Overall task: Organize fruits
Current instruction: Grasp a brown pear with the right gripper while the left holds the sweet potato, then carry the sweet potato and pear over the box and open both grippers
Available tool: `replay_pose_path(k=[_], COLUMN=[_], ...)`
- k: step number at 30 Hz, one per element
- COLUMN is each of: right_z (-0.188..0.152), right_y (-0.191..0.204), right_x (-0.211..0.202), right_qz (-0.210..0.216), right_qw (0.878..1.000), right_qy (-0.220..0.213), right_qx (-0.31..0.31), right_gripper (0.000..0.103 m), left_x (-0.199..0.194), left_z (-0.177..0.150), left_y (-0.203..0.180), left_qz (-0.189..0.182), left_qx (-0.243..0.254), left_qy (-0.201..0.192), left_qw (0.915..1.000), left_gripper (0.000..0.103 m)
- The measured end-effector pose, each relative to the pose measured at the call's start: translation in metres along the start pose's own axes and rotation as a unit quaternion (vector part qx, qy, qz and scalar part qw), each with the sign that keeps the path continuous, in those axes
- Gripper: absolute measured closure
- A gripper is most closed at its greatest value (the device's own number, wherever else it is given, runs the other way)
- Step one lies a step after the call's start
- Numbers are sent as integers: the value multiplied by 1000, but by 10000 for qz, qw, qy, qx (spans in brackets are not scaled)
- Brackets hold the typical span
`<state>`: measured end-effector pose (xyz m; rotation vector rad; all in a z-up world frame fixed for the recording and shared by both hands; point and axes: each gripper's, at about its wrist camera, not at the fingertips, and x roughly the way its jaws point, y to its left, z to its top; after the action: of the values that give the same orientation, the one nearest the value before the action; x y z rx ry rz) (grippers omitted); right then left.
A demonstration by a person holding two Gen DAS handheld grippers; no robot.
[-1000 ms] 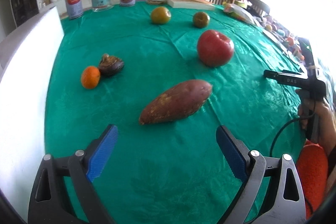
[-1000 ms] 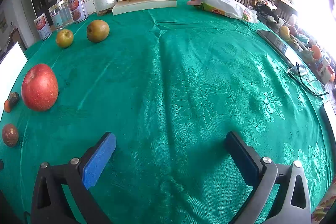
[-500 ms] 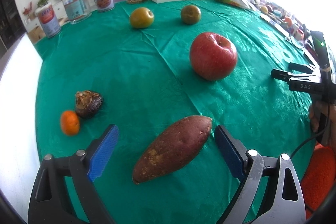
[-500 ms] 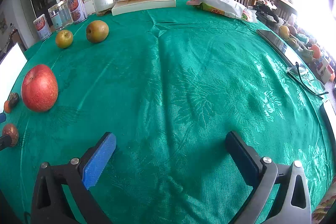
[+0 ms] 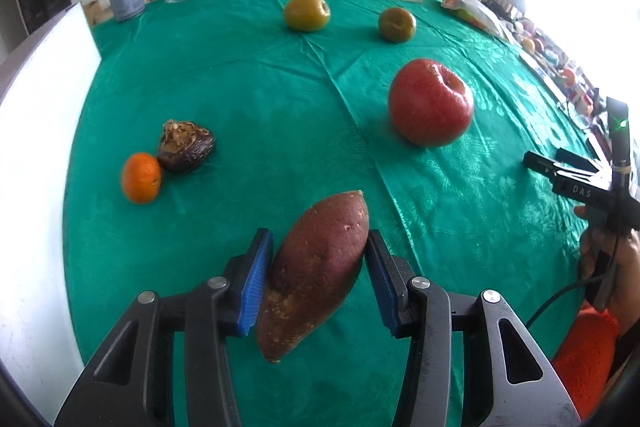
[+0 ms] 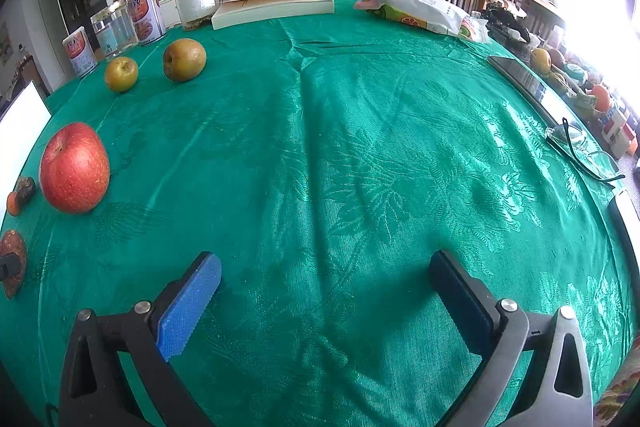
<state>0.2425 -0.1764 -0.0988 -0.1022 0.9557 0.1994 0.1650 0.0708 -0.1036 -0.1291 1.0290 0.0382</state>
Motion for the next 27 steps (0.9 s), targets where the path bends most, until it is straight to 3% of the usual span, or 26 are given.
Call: replay_pose_path(k=[4,5,7,9,12,15,18,19,23,27], right_z=[32,46,79,112,150,176,190,192,185,165], right_y=[-2,-1,9,34,78,107,120,121,108,80], right_x=[12,13,13,19,42,72,101,109,102,50], right_qz=[426,696,1065,1320,1388,1481,1506,1605,1815,1781], right_qw=[9973,9958,9932,9907,9888,9871,9864,9842,9803,9829], right_qy=[589,584,426,321,321,447,630,732,771,466], right_qx=[-75,68,185,-28,-449,-412,-206,-132,102,110], right_gripper=[2,7,8,8,11,24,32,52,54,54], left_x=[5,6,7,7,6,4,3,3,1,-20], left_z=[-5,-5,-4,-3,-4,-6,-8,-8,-10,-12], left_y=[1,1,1,1,5,7,9,9,16,21], left_qz=[59,61,33,26,-40,-89,-143,-151,-277,-646], left_qx=[117,137,161,164,42,-95,-181,-194,-415,-743], left_qy=[6,5,-27,-54,-81,-100,-125,-140,-186,-332], left_qw=[9999,9999,9999,9998,10000,9999,9997,9996,9986,9946], left_gripper=[52,52,53,56,57,57,57,58,58,58])
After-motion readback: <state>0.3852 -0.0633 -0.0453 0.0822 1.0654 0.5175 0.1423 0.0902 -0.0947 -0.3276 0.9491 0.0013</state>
